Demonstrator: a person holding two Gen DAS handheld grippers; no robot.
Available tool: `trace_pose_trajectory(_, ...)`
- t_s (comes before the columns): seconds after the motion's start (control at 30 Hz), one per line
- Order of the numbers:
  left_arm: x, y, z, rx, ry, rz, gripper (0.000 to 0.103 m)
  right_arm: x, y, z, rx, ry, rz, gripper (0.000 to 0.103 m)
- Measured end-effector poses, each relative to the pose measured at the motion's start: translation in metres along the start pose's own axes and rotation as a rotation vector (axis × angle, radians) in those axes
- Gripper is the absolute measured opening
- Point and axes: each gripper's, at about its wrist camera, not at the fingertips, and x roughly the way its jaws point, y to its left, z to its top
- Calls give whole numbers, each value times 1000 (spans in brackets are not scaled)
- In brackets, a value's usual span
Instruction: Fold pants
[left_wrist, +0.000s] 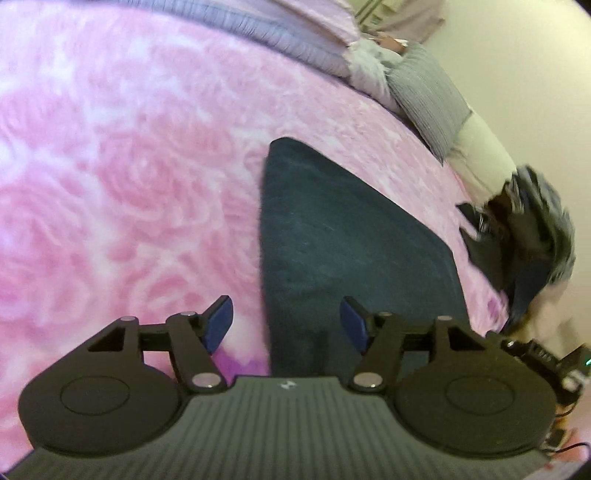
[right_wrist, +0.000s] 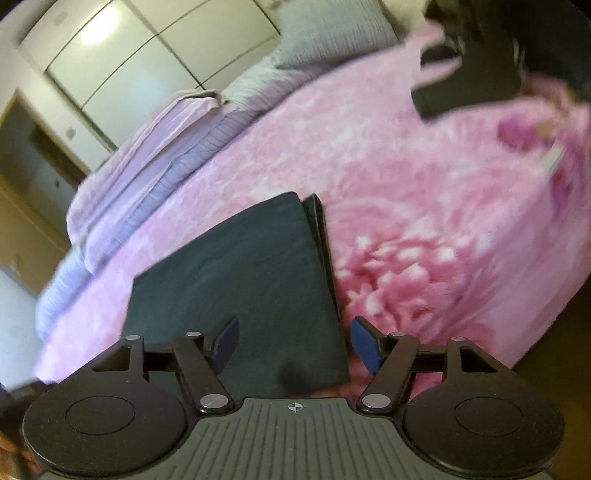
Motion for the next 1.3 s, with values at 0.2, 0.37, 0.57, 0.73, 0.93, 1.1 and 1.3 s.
trace_pose_trajectory(0.2, 40, 16, 19, -102, 29, -101, 60, 42, -15, 32, 47, 96, 37, 64)
trace_pose_trajectory(0.37, 62, 9, 32, -65, 50, -138, 57, 68, -25, 51, 59, 165, 124, 64)
trace_pose_trajectory(0.57, 86, 1, 37, -30, 59, -188, 50, 92, -25, 58, -9, 197, 232, 63)
trace_pose_trajectory(0.73, 100, -3, 38, -3, 85, -200, 20, 103, -30, 55, -13, 199, 305, 34)
trace_pose_trajectory(0.93, 90, -24, 50, -15, 118, -134, 13, 104, -19, 65, 84, 253, 227, 16)
trace_pose_trajectory(1.1, 50, -48, 63, -41, 120, -76, 12, 91, 34, 100, 28, 323, 143, 13)
trace_pose_trajectory(1.3, -49, -52, 81, -171, 21, 30, 12, 95, 121, 135, -40, 451, 196, 13)
